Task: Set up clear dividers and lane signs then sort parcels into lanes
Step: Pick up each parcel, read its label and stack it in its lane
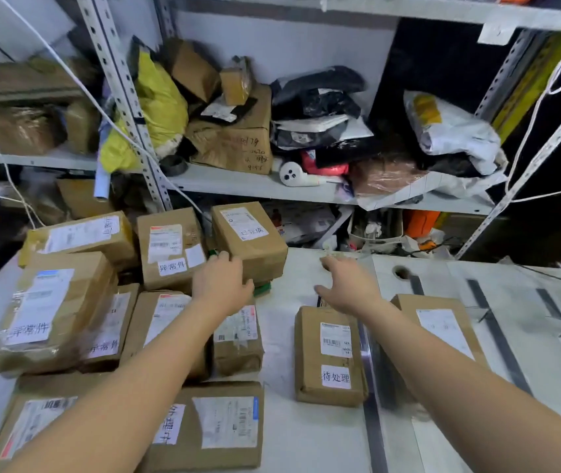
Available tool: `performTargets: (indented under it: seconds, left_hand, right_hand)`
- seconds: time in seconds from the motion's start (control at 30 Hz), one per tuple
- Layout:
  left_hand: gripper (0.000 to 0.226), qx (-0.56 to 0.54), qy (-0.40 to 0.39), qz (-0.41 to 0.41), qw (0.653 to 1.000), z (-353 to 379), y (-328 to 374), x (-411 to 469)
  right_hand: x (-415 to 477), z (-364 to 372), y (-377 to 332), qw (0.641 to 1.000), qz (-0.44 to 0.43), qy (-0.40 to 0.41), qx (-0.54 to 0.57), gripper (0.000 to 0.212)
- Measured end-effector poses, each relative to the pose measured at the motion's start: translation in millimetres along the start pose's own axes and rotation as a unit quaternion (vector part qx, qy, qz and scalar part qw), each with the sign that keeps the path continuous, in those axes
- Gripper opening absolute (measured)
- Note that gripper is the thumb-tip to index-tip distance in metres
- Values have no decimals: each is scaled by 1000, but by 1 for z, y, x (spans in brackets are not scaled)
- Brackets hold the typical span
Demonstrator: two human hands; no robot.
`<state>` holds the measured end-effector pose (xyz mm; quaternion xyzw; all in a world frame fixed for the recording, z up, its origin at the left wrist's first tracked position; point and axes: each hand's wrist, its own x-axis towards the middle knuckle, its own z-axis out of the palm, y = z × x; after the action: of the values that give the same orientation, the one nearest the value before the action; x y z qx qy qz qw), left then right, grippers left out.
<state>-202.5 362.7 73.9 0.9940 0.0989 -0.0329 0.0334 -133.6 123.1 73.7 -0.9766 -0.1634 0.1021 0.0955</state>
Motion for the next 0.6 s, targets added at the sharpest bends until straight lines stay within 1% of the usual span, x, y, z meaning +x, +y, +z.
performTargets:
  seconds: [0.07, 0.13, 0.2, 0.3, 0.4, 0.5, 0.57, 0.6]
  left_hand:
    - [46, -4, 7, -22, 1000, -11, -21, 21]
    - [48, -32, 13, -38, 999, -15, -36, 43]
    - [51, -70, 4, -60, 996, -15, -45, 63]
    - [62, -135, -23, -97, 986, -2, -53, 88]
    - [76, -191, -68, -123, 971, 20, -54, 104]
    - [93, -262, -109, -138, 949, 35, -50, 110]
    - [93, -325, -117, -141, 928, 40, -45, 110]
    - [92, -351, -120, -143, 918, 41, -42, 108]
  right_hand:
    - [23, -8, -15, 1000, -10, 2, -2, 67]
    - [46, -13, -30, 1000, -12, 0, -2, 65]
    - [71, -11, -43, 1000, -13, -7, 25, 67]
    - [107, 1, -57, 995, -9, -32, 91, 71]
    - [136, 13, -66, 989, -4, -52, 138, 75]
    - [153, 24, -67, 969, 23, -92, 229, 86]
    - [160, 33, -60, 950, 23, -113, 291, 92]
    - [162, 36, -57, 941, 23, -119, 316, 91]
